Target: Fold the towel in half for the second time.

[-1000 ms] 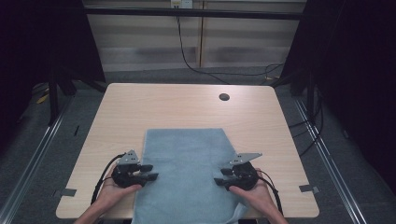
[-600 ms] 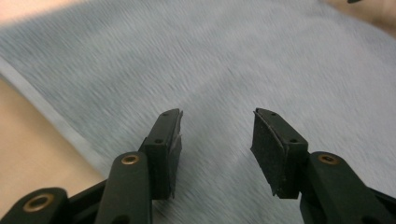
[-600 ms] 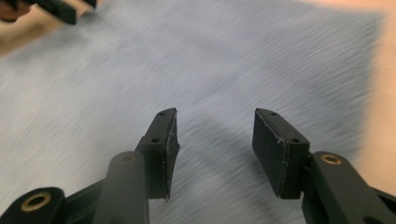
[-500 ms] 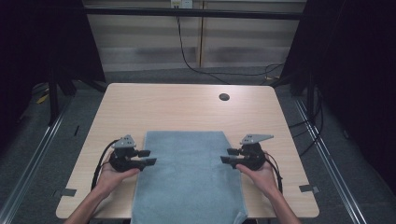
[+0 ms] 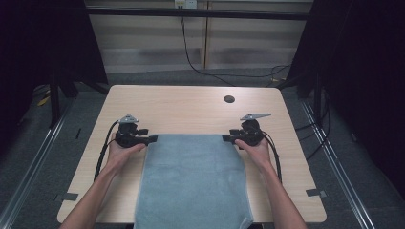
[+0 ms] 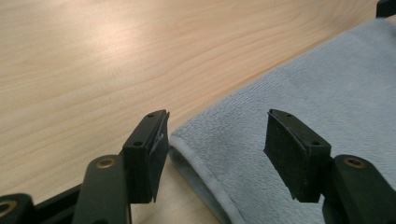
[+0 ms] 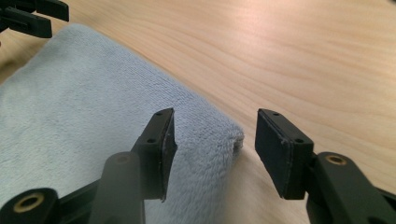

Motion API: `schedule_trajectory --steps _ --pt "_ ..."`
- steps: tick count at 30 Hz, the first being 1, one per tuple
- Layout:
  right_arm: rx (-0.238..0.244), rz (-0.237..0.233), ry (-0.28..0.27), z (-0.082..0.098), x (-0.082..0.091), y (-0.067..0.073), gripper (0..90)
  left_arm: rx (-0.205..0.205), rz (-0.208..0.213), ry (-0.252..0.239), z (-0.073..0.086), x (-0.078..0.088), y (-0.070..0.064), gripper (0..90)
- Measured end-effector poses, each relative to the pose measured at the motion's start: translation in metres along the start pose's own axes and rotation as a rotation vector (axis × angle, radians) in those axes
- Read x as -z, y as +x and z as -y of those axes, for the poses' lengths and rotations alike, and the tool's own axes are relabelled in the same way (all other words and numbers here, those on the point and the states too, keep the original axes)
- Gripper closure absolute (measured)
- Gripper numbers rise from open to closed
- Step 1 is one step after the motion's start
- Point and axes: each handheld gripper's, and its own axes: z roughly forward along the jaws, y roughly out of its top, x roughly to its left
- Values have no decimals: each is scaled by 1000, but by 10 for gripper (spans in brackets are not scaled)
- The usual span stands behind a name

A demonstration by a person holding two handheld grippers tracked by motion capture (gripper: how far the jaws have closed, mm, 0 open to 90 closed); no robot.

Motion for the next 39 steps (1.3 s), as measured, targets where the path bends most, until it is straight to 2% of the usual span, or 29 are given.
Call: schedule_trajectory --steps 2,3,5,8,9,10,11,12,14,16,19,23,24,25,26,28,31,35,37,39 --pt "-12 -7 8 1 -7 -3 460 4 -22 13 2 -4 3 368" --pt "-20 -13 9 1 -9 -5 457 25 -9 15 3 -6 4 362" --pt "-34 -22 18 3 -14 -7 460 11 -13 41 6 -11 4 360" --pt "-40 -42 40 6 -18 -8 522 14 8 43 8 -14 2 415" --pt "-40 -42 44 7 -19 -8 558 -4 10 41 9 -15 1 468" --pt "-37 -43 42 7 -18 -7 634 -22 16 48 9 -15 -1 566" --pt "-32 -43 32 7 -17 -6 694 -32 48 53 9 -15 0 695" --pt "-34 -50 26 7 -16 -6 754 -33 47 45 8 -14 -1 771" --pt "-28 -56 14 5 -12 -5 802 -12 65 14 6 -10 0 817" --pt "-19 -51 1 1 -7 -4 815 -8 75 -16 1 -5 0 827" --pt "2 -49 -48 -12 5 1 817 -19 64 -68 -18 9 -1 827" --pt "31 -41 -153 -42 31 6 819 -36 56 -175 -52 36 -5 827" --pt "41 -37 -165 -47 36 8 819 -56 52 -211 -68 48 -8 827" --pt "67 -22 -195 -62 48 14 820 -56 52 -211 -68 48 -8 828" --pt "67 -22 -195 -62 48 14 820 -63 46 -232 -75 53 -11 828" --pt "94 -5 -225 -75 59 18 820 -83 37 -254 -87 61 -14 827" --pt "109 13 -261 -92 73 20 820 -98 41 -291 -102 69 -19 827" --pt "133 26 -300 -107 89 23 820 -111 50 -337 -114 77 -23 827" --pt "141 26 -317 -109 95 25 820 -127 48 -323 -112 78 -25 826" --pt "146 23 -312 -104 95 26 820 -135 60 -315 -102 74 -26 825"
